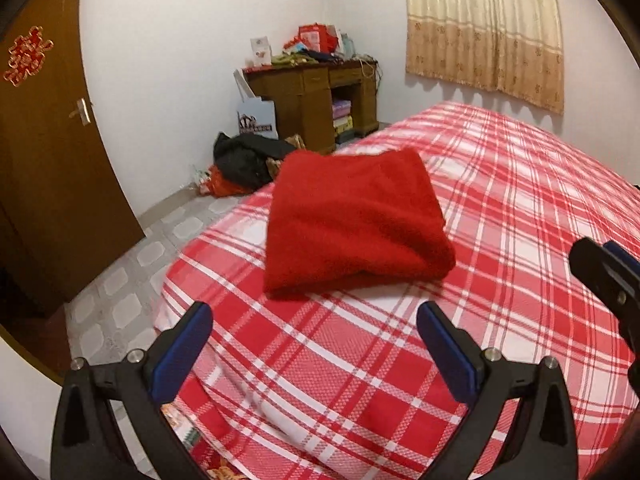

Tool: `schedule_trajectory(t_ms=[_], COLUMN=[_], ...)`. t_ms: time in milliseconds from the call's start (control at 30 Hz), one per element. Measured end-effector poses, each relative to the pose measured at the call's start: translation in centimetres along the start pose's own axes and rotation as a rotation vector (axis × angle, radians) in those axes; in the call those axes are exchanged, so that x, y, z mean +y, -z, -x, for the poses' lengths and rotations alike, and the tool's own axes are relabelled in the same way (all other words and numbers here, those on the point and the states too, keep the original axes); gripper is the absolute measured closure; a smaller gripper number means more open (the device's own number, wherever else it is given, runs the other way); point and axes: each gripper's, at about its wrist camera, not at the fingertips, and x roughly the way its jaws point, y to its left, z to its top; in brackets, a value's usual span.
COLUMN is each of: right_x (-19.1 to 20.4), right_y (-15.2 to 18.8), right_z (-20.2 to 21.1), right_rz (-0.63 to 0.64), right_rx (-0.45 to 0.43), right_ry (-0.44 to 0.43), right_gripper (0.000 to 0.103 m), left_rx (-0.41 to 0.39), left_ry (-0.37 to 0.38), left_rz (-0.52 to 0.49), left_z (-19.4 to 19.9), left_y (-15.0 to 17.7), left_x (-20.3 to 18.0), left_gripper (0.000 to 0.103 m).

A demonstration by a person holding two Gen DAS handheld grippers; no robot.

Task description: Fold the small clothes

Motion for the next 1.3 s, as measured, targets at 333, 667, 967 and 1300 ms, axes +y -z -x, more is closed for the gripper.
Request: schedule_trajectory(t_ms=[333, 667, 967, 1300], right_x=[1.0, 1.2, 0.8, 0.6], right_y=[-2.3, -2.9, -2.9, -2.9], right_z=[4.3, 6.6, 6.5, 6.1], right_rz=[0.015, 0.025, 0.008, -0.007], right_rx=[-0.11, -0.19, -0.183, -0.171], right_ry=[0.035, 0.083, 0.086, 0.094], right_gripper=[0.035, 0.028, 0.028, 0.028], left_rx=[-0.117, -0.197, -0.195, -0.177], left_ry=[-0.02, -0.023, -0.037, -0.044], left_rz=[0.046, 0.045, 0.035, 0.038], left_z=[4.5, 7.6, 7.6, 7.3], left_y=[-1.9, -2.5, -2.1, -2.0], left_x=[0.8, 0.0, -0.4, -0.3], left_gripper=[0.0, 0.0, 0.0, 0.0])
